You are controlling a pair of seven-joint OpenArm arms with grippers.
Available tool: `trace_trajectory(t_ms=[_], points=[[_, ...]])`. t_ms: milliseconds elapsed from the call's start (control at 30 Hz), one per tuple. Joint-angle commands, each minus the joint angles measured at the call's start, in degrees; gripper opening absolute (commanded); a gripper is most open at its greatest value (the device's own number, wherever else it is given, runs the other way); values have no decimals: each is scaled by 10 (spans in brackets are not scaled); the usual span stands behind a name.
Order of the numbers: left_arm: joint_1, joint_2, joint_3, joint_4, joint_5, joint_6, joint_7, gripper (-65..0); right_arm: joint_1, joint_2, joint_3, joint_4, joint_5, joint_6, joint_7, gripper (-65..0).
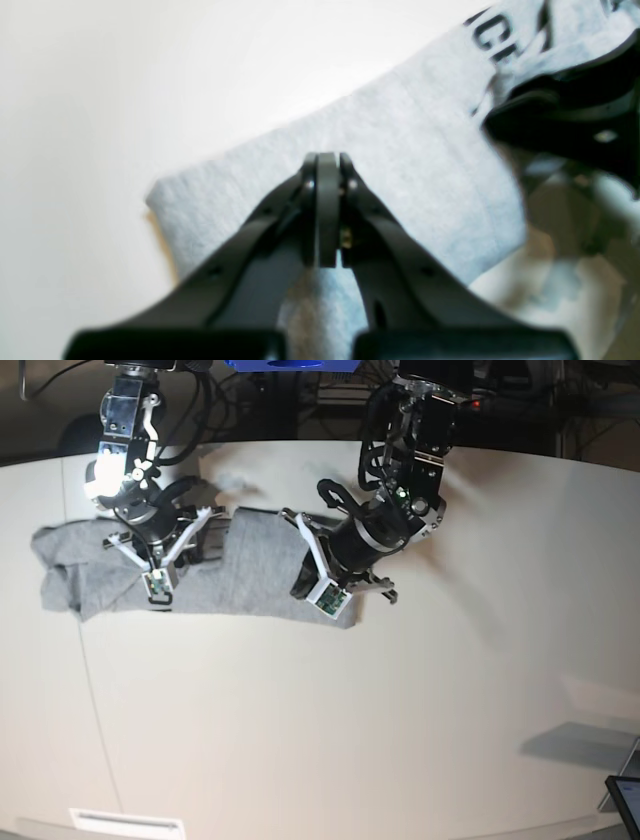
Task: Fold the T-shirt properly
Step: 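Fold the strip end held by the left gripper toward the right gripper, then release the folded end and reposition the left gripper on the doubled strip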
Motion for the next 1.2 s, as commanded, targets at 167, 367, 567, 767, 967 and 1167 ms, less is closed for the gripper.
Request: trace_trajectory(t_ms=[167, 367, 567, 767, 967, 1167], points=[[-25, 4, -3, -78, -3, 2, -29, -650, 0, 1, -1, 5, -4, 0, -12, -525], [-21, -18, -4, -128, -3, 2, -49, -650, 0, 1, 0, 15, -4, 1, -12, -525], [-19, -53, -5, -128, -3, 2, -49, -650, -9, 1, -1, 131, -4, 2, -12, -519], [-5, -85, -25, -123, -4, 3, -49, -650, -4, 2, 3, 143, -4, 2, -13, -495], [13, -106, -84, -110, -3, 2, -49, -650, 20, 0, 85, 143, -3, 2, -11, -353], [22, -138, -87, -85, -4, 2, -49, -650, 57, 0, 197, 138, 34, 18, -61, -300]])
